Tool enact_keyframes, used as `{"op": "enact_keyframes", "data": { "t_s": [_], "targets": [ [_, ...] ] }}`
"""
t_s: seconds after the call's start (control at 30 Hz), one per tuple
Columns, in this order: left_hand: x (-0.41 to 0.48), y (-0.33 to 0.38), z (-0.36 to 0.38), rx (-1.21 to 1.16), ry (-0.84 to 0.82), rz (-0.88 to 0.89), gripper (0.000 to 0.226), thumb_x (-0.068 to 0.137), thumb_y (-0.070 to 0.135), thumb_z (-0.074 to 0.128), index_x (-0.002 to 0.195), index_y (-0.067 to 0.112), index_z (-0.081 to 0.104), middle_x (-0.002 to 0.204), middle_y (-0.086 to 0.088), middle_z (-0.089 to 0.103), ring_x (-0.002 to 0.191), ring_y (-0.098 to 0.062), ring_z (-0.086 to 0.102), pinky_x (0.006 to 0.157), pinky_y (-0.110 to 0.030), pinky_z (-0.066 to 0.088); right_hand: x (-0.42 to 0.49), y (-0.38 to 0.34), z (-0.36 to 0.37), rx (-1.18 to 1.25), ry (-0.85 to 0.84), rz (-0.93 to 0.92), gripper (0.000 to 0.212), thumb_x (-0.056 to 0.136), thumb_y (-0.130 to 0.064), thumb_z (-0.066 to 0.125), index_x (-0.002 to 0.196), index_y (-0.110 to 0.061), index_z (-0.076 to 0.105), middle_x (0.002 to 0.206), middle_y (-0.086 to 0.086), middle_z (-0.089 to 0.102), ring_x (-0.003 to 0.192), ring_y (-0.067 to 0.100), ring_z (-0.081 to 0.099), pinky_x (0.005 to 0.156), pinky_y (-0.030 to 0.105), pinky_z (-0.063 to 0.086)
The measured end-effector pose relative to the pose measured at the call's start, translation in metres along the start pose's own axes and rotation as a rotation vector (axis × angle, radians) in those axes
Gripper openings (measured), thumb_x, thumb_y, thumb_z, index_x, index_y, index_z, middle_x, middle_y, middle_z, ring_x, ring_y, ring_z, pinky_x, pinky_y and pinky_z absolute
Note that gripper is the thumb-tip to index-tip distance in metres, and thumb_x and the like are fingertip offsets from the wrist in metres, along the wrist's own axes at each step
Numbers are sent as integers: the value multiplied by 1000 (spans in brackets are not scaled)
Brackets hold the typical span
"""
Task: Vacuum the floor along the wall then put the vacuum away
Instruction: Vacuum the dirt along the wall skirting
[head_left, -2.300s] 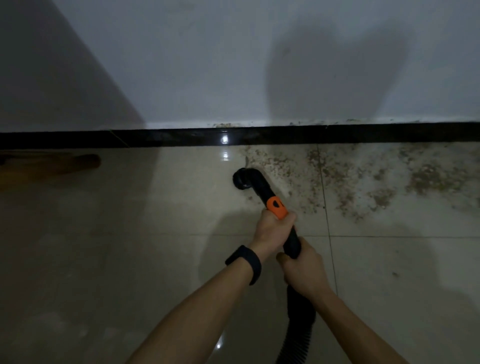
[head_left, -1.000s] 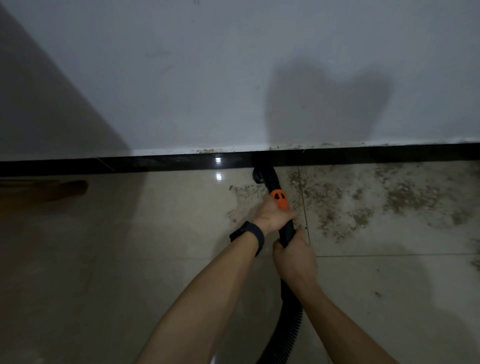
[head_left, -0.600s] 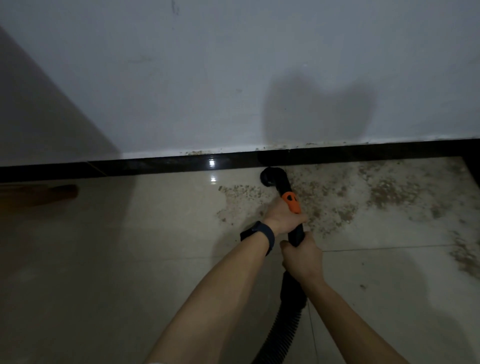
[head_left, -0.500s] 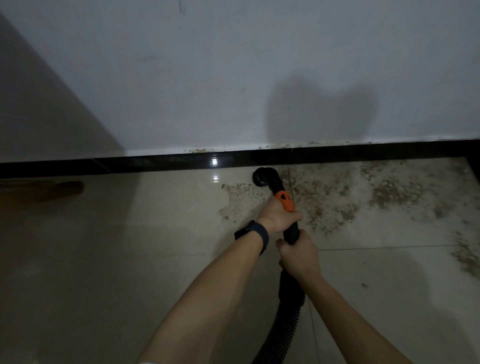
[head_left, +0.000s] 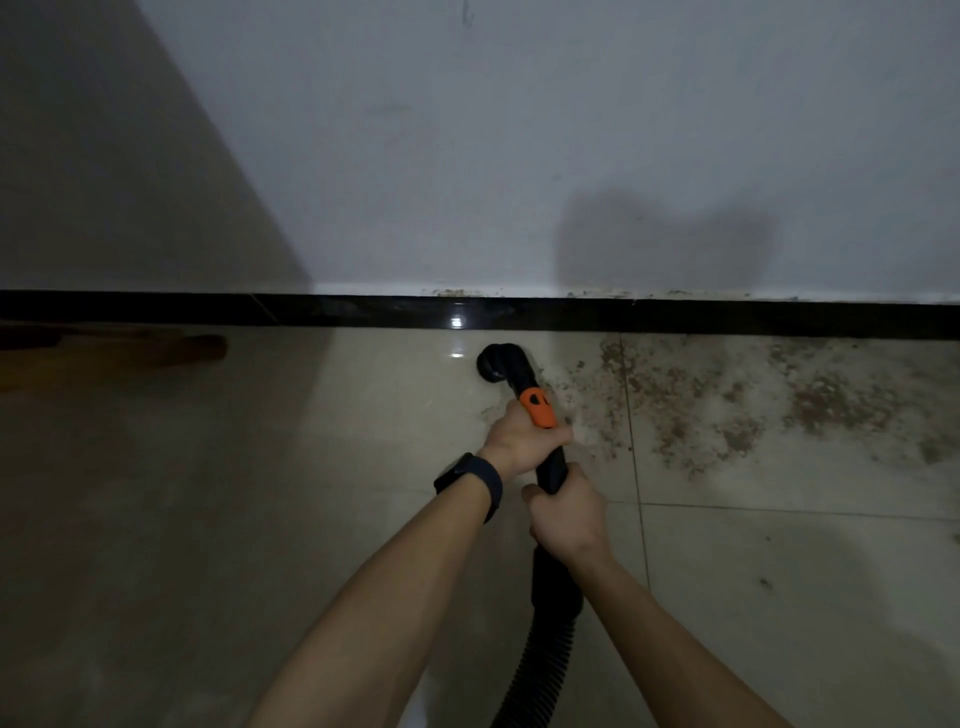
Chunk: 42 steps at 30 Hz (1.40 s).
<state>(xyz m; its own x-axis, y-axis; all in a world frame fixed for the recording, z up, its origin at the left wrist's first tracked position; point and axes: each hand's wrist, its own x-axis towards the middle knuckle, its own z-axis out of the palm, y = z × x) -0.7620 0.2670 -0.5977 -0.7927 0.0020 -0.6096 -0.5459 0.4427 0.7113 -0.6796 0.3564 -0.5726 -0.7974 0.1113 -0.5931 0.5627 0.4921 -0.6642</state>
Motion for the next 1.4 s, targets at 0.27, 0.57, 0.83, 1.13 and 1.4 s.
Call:
{"op": "enact_keyframes", "data": {
  "t_s": [0.27,0.57,0.83,1.13,1.4],
  "targets": [
    [-19,22,22,38,-169,15,26,89,19,69,77,18,47,73,1,51,67,-13,51,55,-23,44,-15,23,-17,27,120,55,14,90,-19,63,94,-15,50,81,11,68,67,27,68,58,40,57],
    [-30,38,49,168,-308,4,26,90,24,69,79,20,46,82,-4,54,82,-22,57,79,-42,55,-29,49,-32,111,142,102,15,89,-18,63,98,-15,52,84,11,68,69,28,69,63,47,62],
    [-29,22,8,218,-113,2,21,89,34,66,95,14,62,94,-7,65,90,-24,62,82,-34,52,-18,11,-10,83,38,38,12,90,-18,61,97,-14,51,86,9,67,73,27,69,53,30,51],
    [-41,0,-25,136,-55,-41,24,89,37,65,94,14,66,101,-13,71,93,-28,69,89,-41,58,-15,-1,17,0,-20,10,18,90,-23,61,102,-15,52,88,5,65,74,22,66,57,31,52],
    [-61,8,34,206,-247,33,21,95,39,63,84,22,56,102,-12,67,99,-30,64,93,-43,53,-46,51,-10,32,137,65,14,92,-16,61,96,-13,49,82,6,61,66,18,60,50,28,40]
  ]
}}
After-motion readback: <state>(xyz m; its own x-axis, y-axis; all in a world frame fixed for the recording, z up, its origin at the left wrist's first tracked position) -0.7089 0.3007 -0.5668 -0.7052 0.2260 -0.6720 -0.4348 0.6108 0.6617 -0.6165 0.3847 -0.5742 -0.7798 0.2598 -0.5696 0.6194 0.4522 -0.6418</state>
